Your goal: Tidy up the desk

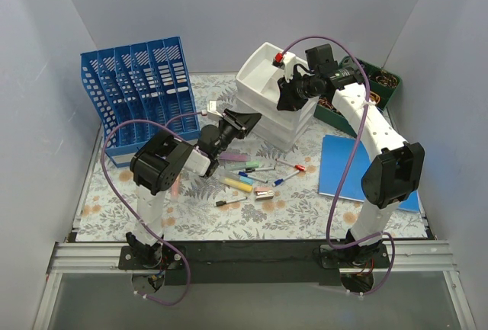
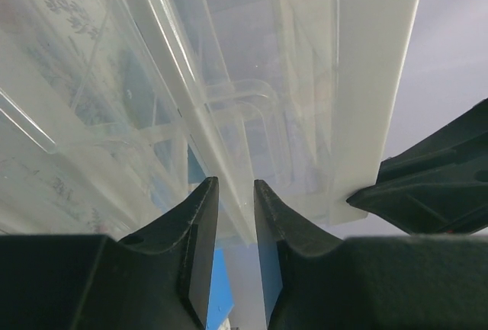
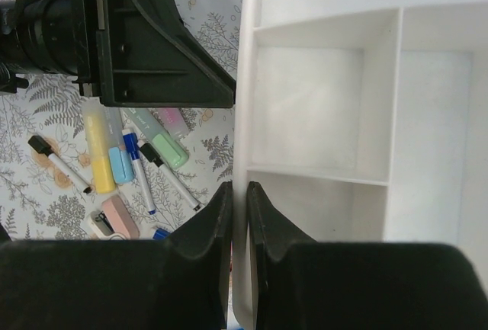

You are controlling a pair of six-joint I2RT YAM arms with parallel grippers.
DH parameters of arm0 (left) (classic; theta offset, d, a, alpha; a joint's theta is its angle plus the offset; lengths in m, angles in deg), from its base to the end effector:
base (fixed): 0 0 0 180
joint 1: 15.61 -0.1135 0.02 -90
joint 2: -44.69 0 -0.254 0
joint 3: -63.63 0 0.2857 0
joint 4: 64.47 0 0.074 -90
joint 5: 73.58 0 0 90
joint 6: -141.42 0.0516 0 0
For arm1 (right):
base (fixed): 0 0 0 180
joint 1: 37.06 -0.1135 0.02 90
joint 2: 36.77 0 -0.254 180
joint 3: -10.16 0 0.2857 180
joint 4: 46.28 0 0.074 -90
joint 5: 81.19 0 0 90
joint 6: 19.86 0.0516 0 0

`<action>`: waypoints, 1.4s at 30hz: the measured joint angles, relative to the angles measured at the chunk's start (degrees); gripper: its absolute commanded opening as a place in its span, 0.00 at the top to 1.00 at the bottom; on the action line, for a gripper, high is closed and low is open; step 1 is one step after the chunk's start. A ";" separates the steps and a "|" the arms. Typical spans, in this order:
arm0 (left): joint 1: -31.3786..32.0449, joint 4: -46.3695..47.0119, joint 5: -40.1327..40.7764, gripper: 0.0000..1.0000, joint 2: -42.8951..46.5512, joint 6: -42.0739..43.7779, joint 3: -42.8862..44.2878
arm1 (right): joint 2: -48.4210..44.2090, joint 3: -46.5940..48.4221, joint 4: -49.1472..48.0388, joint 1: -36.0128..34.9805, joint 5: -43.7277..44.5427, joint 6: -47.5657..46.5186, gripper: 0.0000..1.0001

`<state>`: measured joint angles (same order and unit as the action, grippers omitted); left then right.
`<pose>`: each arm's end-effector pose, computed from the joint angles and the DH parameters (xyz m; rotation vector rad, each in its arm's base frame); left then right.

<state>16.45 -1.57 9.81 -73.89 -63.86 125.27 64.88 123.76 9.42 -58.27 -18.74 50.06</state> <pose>0.3544 -0.2290 0.1101 -1.1689 1.4992 -2.0514 0.3990 0.1805 0.3386 -1.0280 2.0509 0.5689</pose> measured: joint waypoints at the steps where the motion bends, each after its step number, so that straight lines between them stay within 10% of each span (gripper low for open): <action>1: -0.02 0.00 0.00 0.71 0.20 0.00 -0.02 | 0.00 0.00 0.00 0.00 -0.04 0.00 0.98; 29: -0.02 0.13 -0.17 0.66 -1.60 -0.04 6.84 | 0.11 0.00 -0.09 0.15 -0.52 0.04 0.98; 42: -0.04 -0.31 -0.39 0.85 -2.82 -0.13 8.09 | 0.35 0.00 -1.03 0.61 -0.22 0.17 0.98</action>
<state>16.40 -1.88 9.42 -76.71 -64.00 133.36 65.23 123.76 8.39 -57.66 -18.96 50.24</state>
